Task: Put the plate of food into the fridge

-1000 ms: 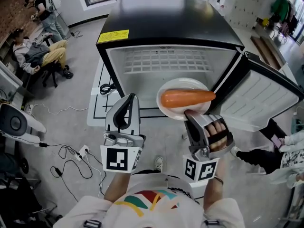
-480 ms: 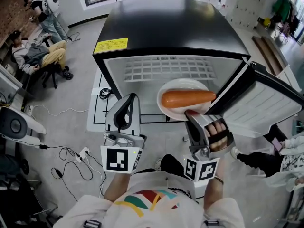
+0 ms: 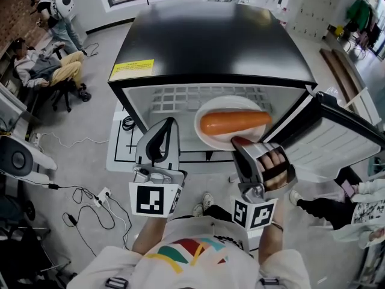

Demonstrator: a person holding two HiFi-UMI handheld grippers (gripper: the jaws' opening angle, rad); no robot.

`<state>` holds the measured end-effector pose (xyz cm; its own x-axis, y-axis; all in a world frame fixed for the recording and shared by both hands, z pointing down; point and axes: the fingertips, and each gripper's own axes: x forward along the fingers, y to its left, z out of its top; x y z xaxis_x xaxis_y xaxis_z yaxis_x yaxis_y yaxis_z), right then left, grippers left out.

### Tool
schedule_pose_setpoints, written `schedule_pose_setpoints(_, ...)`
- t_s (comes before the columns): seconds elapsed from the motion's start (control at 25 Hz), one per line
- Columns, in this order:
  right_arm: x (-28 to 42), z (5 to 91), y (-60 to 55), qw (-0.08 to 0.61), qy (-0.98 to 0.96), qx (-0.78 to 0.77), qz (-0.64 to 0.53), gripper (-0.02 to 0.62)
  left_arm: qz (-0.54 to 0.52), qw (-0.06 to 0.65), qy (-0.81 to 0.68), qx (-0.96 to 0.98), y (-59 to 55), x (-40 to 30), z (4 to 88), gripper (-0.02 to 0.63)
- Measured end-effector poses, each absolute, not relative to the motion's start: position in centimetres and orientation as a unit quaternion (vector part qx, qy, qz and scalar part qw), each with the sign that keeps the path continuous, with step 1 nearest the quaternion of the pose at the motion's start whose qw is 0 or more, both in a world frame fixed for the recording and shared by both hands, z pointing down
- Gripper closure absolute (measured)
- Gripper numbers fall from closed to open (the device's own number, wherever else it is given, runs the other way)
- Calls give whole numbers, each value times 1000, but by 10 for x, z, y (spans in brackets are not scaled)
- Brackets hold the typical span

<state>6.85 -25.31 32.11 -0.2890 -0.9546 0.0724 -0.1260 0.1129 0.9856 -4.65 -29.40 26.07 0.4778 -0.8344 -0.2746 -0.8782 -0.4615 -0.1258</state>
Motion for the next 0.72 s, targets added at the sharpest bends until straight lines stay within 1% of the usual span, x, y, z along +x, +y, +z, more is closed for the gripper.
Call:
schedule_pose_setpoints(0.44, 71, 307, -292, 392, -631, 422, -520, 575, 82, 119, 514, -845, -322, -30, 264, 598)
schedule_pose_setpoints(0.72, 68, 308, -315, 397, -636, 409, -520, 574, 75, 116, 526, -839, -333, -33, 267, 598)
